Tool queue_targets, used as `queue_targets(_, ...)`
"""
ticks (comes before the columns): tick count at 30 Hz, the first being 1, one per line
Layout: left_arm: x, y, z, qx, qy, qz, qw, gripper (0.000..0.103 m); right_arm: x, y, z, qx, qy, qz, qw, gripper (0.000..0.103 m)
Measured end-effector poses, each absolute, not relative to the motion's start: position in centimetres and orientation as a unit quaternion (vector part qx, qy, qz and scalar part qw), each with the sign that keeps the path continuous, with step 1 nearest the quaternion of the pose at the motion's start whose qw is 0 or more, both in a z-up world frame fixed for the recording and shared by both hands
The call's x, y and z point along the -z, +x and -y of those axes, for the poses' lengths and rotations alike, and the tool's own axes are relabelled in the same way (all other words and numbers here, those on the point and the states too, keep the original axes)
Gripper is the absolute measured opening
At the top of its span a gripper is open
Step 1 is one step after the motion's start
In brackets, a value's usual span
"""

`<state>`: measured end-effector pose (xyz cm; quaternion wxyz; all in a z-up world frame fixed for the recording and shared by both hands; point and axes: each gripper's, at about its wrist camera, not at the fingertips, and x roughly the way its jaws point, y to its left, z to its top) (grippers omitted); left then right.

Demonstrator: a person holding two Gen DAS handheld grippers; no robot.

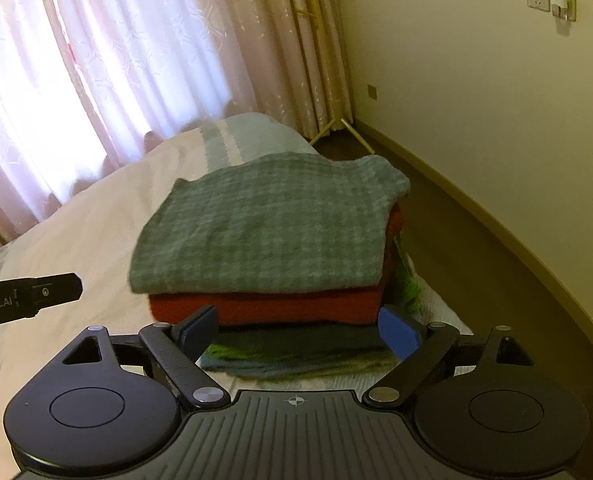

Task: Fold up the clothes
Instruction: 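Lift both grippers away from the clothes stack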

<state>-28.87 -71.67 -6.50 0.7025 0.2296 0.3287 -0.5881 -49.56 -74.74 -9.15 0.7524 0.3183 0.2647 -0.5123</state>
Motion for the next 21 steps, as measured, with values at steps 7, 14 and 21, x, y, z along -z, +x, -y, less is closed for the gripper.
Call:
queue_targets(7,4.5,-29.6,68.0,0.591,0.232,-0.31,0.708,0.061,6.8,-49.7,71.2,0.516,0.312,-0.256,0.755,0.102)
queue_targets(14,3.5,-30.2,64.8,0.588,0.24,-0.293,0.715,0.064,5.3,-49.8,68.4,0.522,0.3,-0.27,0.752,0.102)
queue_targets(21,3.0,-30.7,62.4,0.588,0.241,-0.284,0.718,0.069,4.8,-50.0,66.9,0.528,0.293,-0.27,0.75,0.102)
